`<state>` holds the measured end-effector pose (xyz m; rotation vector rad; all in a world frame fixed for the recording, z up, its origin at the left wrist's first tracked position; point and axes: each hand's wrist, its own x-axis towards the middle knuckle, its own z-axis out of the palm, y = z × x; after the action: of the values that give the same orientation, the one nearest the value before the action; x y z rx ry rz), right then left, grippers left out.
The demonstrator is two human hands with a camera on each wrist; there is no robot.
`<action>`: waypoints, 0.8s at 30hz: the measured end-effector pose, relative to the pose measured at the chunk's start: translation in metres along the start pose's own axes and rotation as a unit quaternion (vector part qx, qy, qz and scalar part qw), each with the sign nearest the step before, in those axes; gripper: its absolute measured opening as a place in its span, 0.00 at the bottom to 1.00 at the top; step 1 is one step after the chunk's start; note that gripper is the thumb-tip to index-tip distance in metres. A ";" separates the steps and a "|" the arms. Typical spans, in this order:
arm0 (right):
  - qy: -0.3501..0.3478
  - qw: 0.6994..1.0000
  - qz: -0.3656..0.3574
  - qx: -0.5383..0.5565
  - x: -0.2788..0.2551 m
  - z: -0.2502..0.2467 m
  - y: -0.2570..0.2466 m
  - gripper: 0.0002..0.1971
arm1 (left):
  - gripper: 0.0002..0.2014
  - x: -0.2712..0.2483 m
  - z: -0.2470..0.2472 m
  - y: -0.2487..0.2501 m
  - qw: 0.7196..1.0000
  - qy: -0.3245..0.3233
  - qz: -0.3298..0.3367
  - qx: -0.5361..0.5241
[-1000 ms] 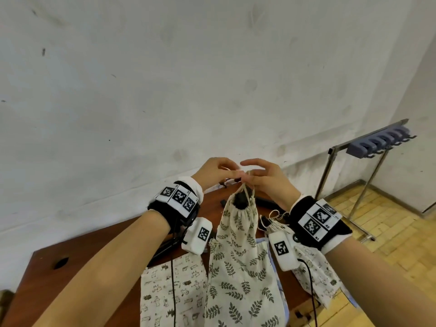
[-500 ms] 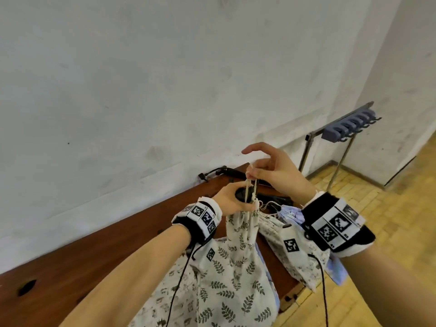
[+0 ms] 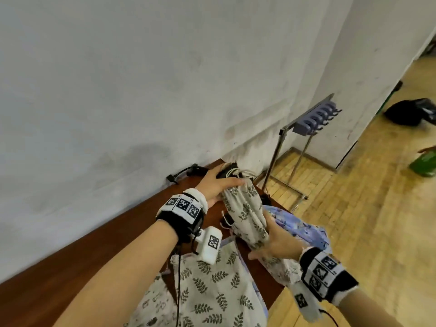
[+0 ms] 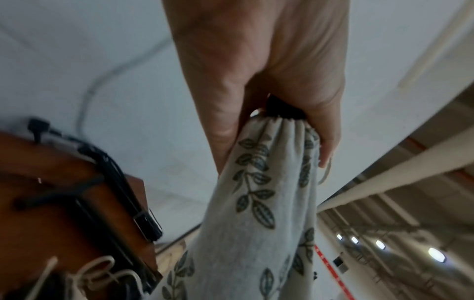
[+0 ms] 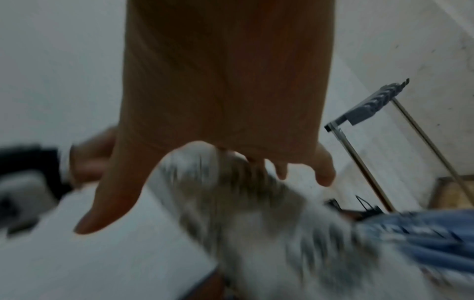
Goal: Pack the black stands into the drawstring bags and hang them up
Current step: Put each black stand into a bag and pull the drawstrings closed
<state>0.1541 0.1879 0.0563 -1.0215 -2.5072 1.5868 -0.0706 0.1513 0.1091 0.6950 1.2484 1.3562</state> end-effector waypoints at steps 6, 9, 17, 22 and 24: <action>0.193 0.970 0.065 -0.130 0.018 -0.013 0.040 0.22 | 0.19 0.021 0.010 -0.019 0.995 -0.052 -0.048 -0.071; 0.243 0.948 0.113 -0.168 0.031 -0.033 0.064 0.16 | 0.37 0.035 -0.011 -0.041 0.994 -0.016 -0.100 0.048; 0.173 0.894 0.200 -0.362 0.080 -0.046 0.167 0.25 | 0.28 0.004 -0.128 -0.164 0.797 0.044 -0.276 0.536; 0.082 0.889 0.186 -0.411 0.103 -0.028 0.183 0.34 | 0.17 -0.016 -0.142 -0.202 0.713 -0.018 -0.358 0.602; 0.058 0.898 0.189 -0.393 0.108 -0.023 0.183 0.41 | 0.20 -0.016 -0.142 -0.214 0.676 -0.024 -0.352 0.647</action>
<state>0.1711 0.3130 -0.1156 -1.6808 -3.0334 0.4308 -0.1288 0.0601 -0.1241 0.9725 2.0716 -0.3954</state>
